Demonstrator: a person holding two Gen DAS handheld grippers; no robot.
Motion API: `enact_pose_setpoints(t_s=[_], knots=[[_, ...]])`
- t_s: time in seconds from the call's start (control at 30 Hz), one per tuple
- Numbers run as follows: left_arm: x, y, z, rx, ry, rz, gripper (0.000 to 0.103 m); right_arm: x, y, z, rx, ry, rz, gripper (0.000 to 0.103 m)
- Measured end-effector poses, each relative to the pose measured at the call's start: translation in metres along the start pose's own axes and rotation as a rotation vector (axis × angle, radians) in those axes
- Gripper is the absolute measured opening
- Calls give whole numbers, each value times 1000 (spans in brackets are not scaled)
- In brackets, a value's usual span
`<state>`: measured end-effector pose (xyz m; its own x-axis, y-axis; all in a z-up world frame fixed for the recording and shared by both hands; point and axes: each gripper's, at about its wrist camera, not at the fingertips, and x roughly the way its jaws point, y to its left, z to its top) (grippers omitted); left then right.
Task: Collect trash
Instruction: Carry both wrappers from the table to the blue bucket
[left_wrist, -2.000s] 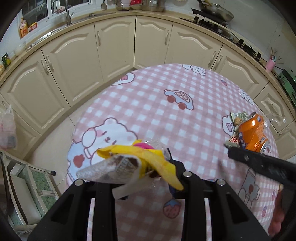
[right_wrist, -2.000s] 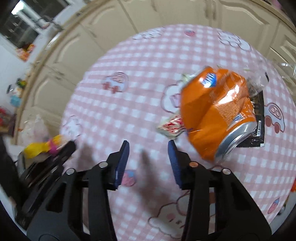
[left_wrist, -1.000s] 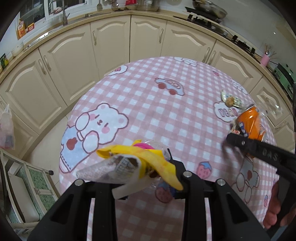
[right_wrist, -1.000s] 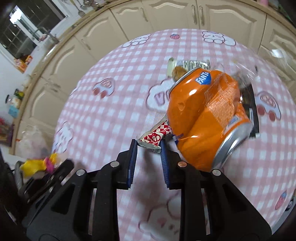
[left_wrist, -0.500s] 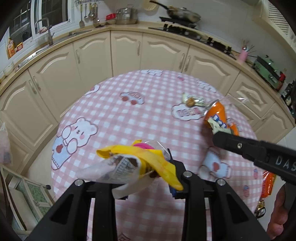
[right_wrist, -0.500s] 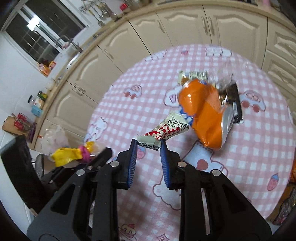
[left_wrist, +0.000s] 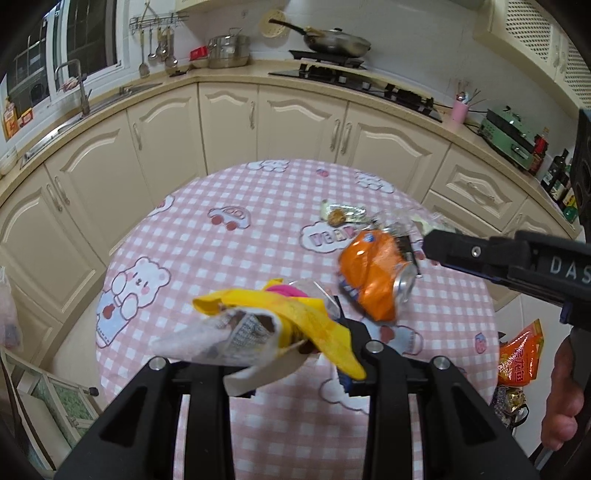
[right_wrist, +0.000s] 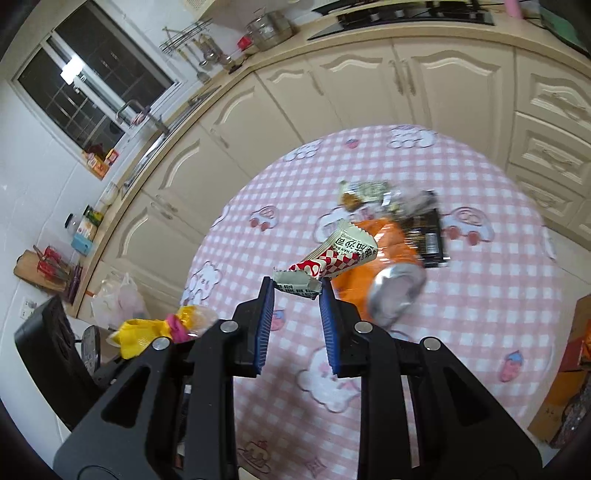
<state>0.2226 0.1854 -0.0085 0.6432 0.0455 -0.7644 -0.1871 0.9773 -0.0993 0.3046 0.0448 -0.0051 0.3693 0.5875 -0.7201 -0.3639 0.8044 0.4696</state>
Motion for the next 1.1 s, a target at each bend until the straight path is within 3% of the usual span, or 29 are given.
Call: enact_pose_setpoints(t_s=[0.2,0.47,0.8,1.1], knots=[[-2,-40,2,61,1,-57,31,-31,-40,-11,48,-32,-80,25],[4,-125,-4,196,25,-147,31,-77,-116,-33,150,-67,-170,25],[29,-234,-32,358,116,-244,31,-116,-224,-70,322,-75,-290,25],[53,-303,-69,479,215,-310,31,-132,-308,-122,503,-34,-369,25]])
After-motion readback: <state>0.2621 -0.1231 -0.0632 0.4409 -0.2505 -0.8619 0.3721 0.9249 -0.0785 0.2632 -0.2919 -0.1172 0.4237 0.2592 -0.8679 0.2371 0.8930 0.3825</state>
